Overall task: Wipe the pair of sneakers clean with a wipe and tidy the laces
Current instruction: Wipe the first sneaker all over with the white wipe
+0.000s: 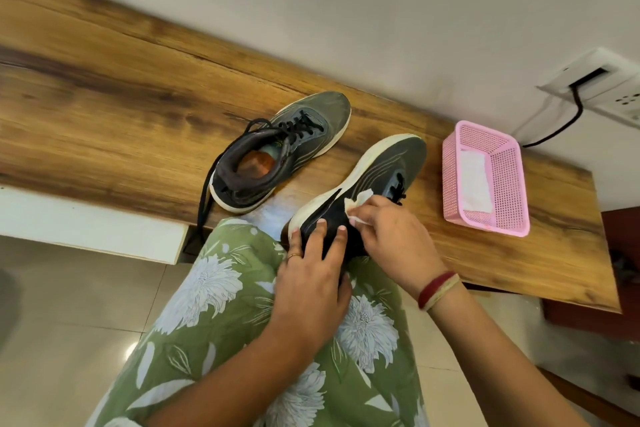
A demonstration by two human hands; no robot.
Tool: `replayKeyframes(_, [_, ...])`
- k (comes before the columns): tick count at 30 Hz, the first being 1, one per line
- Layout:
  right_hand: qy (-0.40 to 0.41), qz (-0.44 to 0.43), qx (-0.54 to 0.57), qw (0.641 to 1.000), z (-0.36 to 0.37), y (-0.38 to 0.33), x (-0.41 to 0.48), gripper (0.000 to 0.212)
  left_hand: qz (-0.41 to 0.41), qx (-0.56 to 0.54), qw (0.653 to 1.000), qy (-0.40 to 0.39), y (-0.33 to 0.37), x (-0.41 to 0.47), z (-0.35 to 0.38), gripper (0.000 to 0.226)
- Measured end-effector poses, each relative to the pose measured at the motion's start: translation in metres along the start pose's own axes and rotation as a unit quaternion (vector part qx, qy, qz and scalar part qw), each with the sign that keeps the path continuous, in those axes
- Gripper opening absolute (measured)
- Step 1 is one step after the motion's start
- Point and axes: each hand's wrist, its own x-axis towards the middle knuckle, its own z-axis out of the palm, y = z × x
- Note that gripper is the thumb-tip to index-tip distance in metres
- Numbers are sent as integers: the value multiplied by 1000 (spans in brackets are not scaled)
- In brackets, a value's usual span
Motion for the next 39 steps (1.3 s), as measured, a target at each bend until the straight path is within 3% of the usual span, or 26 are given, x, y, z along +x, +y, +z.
replayKeyframes(2, [-23,2,61,998,-10,2,3,23,23,-9,1000,4,-2,2,2,64])
replayKeyframes(4, [17,41,143,989,-20,4,9,21,24,-10,1000,14,-2,3,-2,63])
replayKeyframes(7, [102,94,62,988,-16,1,12,24,14,-31,999,0,1,3,-9,62])
replayKeyframes(10, [68,116,-8,991,4,-17,-3,27,23,-25,999,-13,3,1,-13,64])
replayKeyframes(13, [88,115,34,989,18,-30,-19,26,36,-23,999,1,0,3,-7,69])
replayKeyframes(17, [114,124,185,968,11,-26,-14,24,17,-42,999,-2,1,3,-8,64])
replayKeyframes(20, [184,137,118,966,-1,-13,-2,26,16,-47,999,14,-1,2,-6,63])
replayKeyframes(23, [139,133,32,981,4,-14,2,24,8,-64,998,9,-1,3,-7,64])
replayKeyframes(25, [104,108,32,988,16,-21,-4,25,-3,-82,997,12,-1,3,-9,65])
replayKeyframes(29, [100,80,83,988,26,-31,-18,23,9,-101,993,59,-2,4,-8,56])
replayKeyframes(33, [80,78,203,973,16,-27,-19,23,-2,-113,992,46,-3,3,-11,51])
replayKeyframes(37, [166,115,86,976,3,-7,-1,24,9,-102,993,56,-5,4,-5,55])
replayKeyframes(39, [118,88,20,989,9,-12,1,25,-6,-120,991,56,-6,3,-5,56])
